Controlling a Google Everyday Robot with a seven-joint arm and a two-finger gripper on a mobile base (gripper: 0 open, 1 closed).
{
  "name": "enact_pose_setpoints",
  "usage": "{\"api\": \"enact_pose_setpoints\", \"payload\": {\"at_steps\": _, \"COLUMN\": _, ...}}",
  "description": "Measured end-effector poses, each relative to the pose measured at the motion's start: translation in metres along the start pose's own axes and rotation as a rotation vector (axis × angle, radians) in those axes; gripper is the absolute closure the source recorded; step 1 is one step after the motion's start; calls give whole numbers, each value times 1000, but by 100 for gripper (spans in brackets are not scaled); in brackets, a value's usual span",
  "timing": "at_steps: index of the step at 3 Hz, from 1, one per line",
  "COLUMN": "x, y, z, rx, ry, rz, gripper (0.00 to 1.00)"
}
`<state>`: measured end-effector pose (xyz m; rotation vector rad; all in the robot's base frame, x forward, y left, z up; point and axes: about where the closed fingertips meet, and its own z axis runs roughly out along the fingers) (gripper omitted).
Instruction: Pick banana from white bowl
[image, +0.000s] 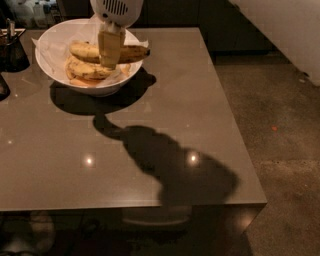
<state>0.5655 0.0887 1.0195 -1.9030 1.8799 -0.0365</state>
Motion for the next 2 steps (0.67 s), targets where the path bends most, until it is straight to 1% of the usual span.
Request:
{"api": "enact_pose_setpoints", "payload": {"at_steps": 1, "x": 3, "y": 57, "z": 9, "rx": -60, "ry": 18, "rz": 108, "gripper": 100}}
{"api": "enact_pose_setpoints", "payload": {"at_steps": 2, "x": 3, "y": 57, "z": 9, "rx": -59, "ry": 17, "rz": 107, "gripper": 100}}
